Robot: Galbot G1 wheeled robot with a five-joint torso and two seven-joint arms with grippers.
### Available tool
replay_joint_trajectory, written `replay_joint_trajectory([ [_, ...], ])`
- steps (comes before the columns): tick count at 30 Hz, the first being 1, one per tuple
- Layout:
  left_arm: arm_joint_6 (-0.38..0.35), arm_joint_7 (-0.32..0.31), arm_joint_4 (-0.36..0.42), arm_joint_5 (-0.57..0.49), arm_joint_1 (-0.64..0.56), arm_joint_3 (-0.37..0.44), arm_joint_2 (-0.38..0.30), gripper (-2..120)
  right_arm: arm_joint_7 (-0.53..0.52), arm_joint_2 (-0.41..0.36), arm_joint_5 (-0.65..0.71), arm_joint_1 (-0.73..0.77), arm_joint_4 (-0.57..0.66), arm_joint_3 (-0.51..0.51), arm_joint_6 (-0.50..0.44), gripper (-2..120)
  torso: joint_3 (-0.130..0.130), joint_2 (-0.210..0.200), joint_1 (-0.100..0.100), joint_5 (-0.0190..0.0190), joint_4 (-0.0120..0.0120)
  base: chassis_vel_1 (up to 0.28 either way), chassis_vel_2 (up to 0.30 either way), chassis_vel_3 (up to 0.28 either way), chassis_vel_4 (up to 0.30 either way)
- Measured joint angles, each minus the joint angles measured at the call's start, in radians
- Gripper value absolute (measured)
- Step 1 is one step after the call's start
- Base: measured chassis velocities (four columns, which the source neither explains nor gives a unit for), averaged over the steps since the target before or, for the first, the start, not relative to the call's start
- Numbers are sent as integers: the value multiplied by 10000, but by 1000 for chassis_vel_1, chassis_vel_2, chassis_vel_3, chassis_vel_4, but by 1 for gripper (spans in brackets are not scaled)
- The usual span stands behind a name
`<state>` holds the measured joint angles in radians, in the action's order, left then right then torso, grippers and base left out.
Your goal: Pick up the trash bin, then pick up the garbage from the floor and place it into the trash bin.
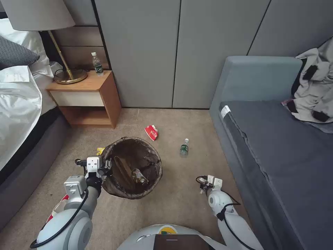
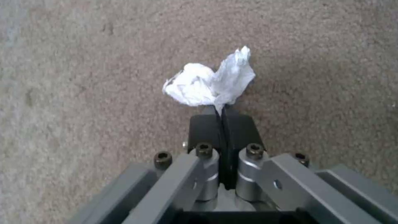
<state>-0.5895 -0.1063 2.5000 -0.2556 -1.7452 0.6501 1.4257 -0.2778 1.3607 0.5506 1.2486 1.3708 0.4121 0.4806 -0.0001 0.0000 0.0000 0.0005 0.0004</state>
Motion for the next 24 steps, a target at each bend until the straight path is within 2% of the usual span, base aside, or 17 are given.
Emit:
replay_joint_trajectory([
  [12, -30, -9, 0, -164, 179, -60, -119, 7, 378, -286, -883, 524, 1474, 426, -522, 0, 2, 0, 0, -1, -4, 0, 0, 0, 0],
  [16, -49, -15, 0, -218, 170, -31, -150, 7, 852, -335, -1106, 773, 3028, 1089, -298, 0, 1, 0, 0, -2, -3, 0, 0, 0, 0],
  [17, -49, -15, 0, -218, 170, -31, -150, 7, 852, -335, -1106, 773, 3028, 1089, -298, 0, 1, 0, 0, -2, -3, 0, 0, 0, 0],
  [21, -62, -23, 0, -197, 171, -58, -127, 7, 1160, -537, -980, 1001, 4989, 1577, 11, 0, 1, 0, 0, -4, -4, 0, 0, 0, 0],
  [22, -62, -23, 0, -197, 171, -58, -127, 7, 1160, -537, -980, 1001, 4989, 1577, 11, 0, 1, 0, 0, -4, -4, 0, 0, 0, 0],
  [24, -66, -30, 0, -148, 154, -68, -122, 7, 1270, -676, -778, 1119, 6006, 1720, 186, 0, 1, 0, 0, -4, -6, 0, 0, 0, 0],
])
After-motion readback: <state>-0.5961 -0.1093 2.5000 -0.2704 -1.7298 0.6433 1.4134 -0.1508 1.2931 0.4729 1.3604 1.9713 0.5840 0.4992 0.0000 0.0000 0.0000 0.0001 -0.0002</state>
